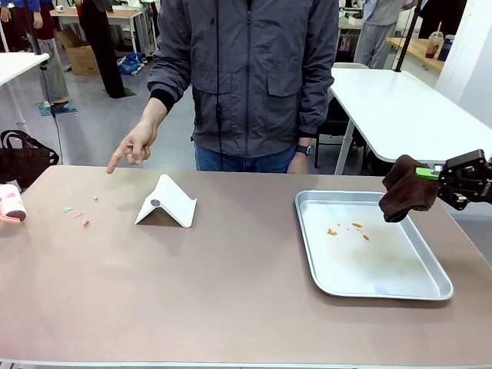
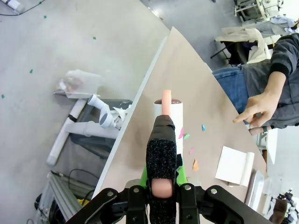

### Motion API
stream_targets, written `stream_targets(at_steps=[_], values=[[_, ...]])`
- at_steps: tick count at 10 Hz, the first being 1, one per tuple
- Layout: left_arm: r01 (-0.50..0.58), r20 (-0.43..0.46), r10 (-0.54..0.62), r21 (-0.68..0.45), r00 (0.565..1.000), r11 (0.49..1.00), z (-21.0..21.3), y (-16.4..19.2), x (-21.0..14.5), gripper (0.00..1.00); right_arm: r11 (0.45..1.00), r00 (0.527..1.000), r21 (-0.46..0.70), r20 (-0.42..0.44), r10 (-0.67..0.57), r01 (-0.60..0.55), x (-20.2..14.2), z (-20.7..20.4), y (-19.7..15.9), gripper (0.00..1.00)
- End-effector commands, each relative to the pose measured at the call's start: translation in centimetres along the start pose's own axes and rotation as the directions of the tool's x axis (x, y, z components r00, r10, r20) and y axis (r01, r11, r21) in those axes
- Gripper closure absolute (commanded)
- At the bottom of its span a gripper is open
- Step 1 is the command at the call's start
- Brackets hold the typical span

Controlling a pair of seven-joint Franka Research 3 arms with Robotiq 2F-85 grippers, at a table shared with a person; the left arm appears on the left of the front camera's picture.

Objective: Clean the surface of the table.
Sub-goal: If a person points to the right, clean the right side of the table with your right hand, and if they point to the left, clean the left side with your left hand.

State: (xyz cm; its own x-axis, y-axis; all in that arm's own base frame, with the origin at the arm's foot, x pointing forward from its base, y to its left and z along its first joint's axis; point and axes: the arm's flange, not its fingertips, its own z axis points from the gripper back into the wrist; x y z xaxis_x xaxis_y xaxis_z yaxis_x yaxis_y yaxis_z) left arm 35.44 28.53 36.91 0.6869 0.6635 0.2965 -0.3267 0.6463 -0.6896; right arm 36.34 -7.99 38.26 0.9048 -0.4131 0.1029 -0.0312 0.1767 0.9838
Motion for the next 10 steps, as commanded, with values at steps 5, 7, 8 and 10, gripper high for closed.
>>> stream_targets(at_steps=[5, 7, 8, 10], values=[[0.034, 0.054, -0.034, 0.007, 0.998, 0.999, -4.0, -1.1, -0.6, 0.78, 1.000, 1.000, 0.001, 0.012, -0.003, 0.003, 0.1, -0.3, 0.5, 1.00], [0.034, 0.043, -0.034, -0.008, 0.999, 0.999, -4.7, -1.8, -0.9, 0.78, 1.000, 1.000, 0.001, 0.012, -0.003, 0.003, 0.1, -0.3, 0.5, 1.00], [0.032, 0.028, -0.031, -0.004, 0.999, 0.999, -5.2, -2.1, -1.2, 0.78, 1.000, 1.000, 0.001, 0.012, -0.003, 0.003, 0.1, -0.3, 0.5, 1.00], [0.051, -0.002, -0.051, -0.016, 0.999, 0.999, -5.9, -2.8, -1.6, 0.78, 1.000, 1.000, 0.001, 0.012, -0.003, 0.003, 0.1, -0.3, 0.5, 1.00]])
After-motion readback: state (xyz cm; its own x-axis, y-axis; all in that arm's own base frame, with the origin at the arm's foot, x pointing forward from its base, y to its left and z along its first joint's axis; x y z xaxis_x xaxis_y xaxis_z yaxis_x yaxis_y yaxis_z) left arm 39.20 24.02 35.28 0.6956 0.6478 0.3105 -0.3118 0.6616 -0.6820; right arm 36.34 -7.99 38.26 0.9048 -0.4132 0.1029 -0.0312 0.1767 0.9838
